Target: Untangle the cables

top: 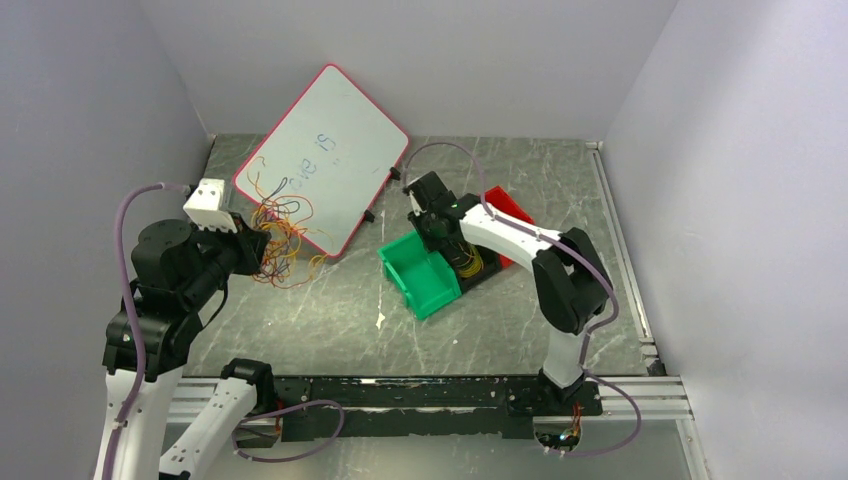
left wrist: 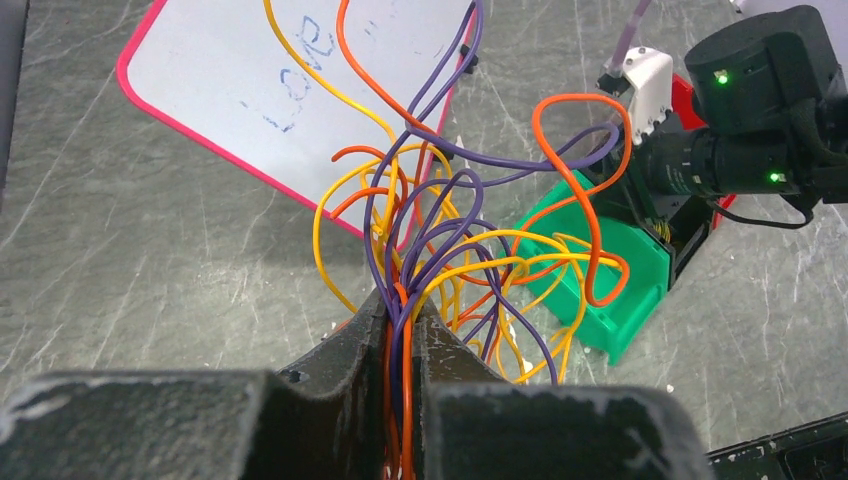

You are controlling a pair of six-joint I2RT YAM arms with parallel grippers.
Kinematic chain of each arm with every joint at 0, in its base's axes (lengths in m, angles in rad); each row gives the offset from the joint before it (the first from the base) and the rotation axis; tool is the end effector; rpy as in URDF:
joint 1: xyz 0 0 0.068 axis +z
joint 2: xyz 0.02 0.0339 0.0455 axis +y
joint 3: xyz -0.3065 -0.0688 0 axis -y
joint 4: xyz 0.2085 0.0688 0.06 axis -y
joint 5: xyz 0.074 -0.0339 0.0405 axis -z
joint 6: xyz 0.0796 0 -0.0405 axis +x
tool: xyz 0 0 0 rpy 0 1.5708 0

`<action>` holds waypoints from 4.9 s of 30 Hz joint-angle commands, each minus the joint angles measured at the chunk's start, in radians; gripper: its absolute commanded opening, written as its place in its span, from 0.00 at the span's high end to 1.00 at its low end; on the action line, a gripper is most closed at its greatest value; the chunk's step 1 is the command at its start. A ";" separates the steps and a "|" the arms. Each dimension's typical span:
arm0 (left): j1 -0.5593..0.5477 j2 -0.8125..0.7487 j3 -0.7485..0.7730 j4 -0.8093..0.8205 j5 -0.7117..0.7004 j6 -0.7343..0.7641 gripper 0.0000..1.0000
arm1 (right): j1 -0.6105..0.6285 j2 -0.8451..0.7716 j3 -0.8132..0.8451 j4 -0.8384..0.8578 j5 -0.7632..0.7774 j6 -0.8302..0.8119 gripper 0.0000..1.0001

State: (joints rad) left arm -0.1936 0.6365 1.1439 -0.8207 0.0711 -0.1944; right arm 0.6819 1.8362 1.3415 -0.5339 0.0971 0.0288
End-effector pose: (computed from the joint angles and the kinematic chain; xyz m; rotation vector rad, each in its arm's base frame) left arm 0.0701 -0.0195 0.4022 0.0483 1.8962 -0.3320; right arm 0.3088 0.2407 0.2318 -0.7999 2.4713 0.1328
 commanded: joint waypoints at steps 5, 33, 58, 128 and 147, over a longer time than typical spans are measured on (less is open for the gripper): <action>-0.006 -0.010 0.005 -0.008 -0.020 0.019 0.87 | -0.085 0.125 0.174 -0.031 0.208 0.224 0.89; -0.006 0.105 0.008 -0.033 0.022 0.042 0.89 | -0.304 0.351 0.505 0.072 0.139 0.489 0.66; -0.428 0.452 -0.108 0.301 -0.115 -0.108 0.91 | -0.286 -0.603 -0.331 0.229 -0.058 0.324 0.35; -0.464 0.069 -0.517 0.471 -0.216 -0.349 0.53 | 0.200 -0.301 -0.555 0.625 0.083 0.530 1.00; -0.464 0.015 -0.462 0.559 -0.066 -0.235 0.17 | 0.209 -0.472 -0.319 0.403 0.131 0.457 1.00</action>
State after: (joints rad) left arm -0.6537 0.6342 0.6502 -0.3271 -0.0772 -0.4870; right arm 0.8856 1.3453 0.9352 -0.0483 0.2287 0.5106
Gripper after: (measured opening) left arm 0.742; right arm 0.016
